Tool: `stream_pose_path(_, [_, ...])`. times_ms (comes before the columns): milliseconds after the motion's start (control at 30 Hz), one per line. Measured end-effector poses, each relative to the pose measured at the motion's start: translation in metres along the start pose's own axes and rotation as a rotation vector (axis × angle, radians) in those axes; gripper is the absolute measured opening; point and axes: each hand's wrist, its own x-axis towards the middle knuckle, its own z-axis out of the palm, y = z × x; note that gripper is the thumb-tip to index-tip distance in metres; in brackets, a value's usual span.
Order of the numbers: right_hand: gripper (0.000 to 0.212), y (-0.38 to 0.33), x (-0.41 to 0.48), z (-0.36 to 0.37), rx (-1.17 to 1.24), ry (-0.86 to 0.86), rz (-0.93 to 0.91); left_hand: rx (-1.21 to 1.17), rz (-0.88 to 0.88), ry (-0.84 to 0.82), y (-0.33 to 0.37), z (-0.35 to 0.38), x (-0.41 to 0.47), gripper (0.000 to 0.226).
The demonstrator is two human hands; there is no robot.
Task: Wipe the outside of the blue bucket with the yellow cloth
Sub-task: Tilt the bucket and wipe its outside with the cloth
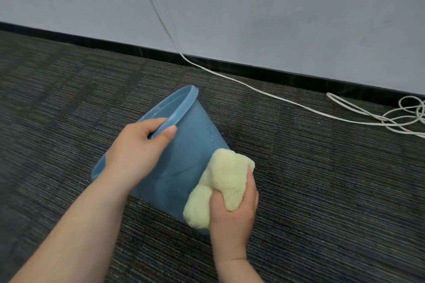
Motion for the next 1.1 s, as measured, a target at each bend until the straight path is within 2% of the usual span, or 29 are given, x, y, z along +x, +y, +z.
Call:
stream_pose_path(100, [0.065, -0.020, 0.007, 0.005, 0.049, -0.048, -0.065, -0.173, -0.045, -0.126, -0.001, -0.003, -0.010, 0.030])
stream_pose_path(200, [0.065, -0.041, 0.016, 0.012, 0.001, -0.167, -0.127, -0.171, -0.012, -0.200, -0.005, -0.001, -0.018, 0.027])
stream_pose_path(300, [0.071, -0.040, 0.025, 0.011, -0.066, -0.238, -0.039, -0.189, -0.006, -0.193, -0.006, -0.004, -0.019, 0.030])
stream_pose_path(433, [0.060, -0.017, 0.039, -0.011, -0.087, -0.101, 0.148, -0.228, -0.022, -0.232, -0.007, -0.009, -0.020, 0.027])
stream_pose_path(533, [0.056, -0.013, 0.051, -0.022, -0.109, -0.114, 0.251, -0.175, 0.000, -0.241, -0.007, -0.006, -0.023, 0.025])
stream_pose_path(700, [0.069, -0.039, 0.040, -0.001, -0.110, -0.246, 0.036, -0.085, -0.005, -0.174, -0.004, -0.004, -0.026, 0.024])
stream_pose_path(800, [0.066, -0.030, 0.043, -0.003, -0.090, -0.204, 0.081, 0.025, 0.019, -0.116, -0.005, 0.000, -0.027, 0.020])
stream_pose_path(967, [0.051, 0.000, 0.056, -0.030, -0.095, -0.046, 0.309, 0.128, 0.084, -0.113, -0.001, 0.002, -0.034, 0.018])
stream_pose_path(1100, [0.064, -0.022, 0.043, -0.011, -0.116, -0.137, 0.115, 0.152, 0.129, -0.009, -0.004, 0.002, -0.033, 0.029])
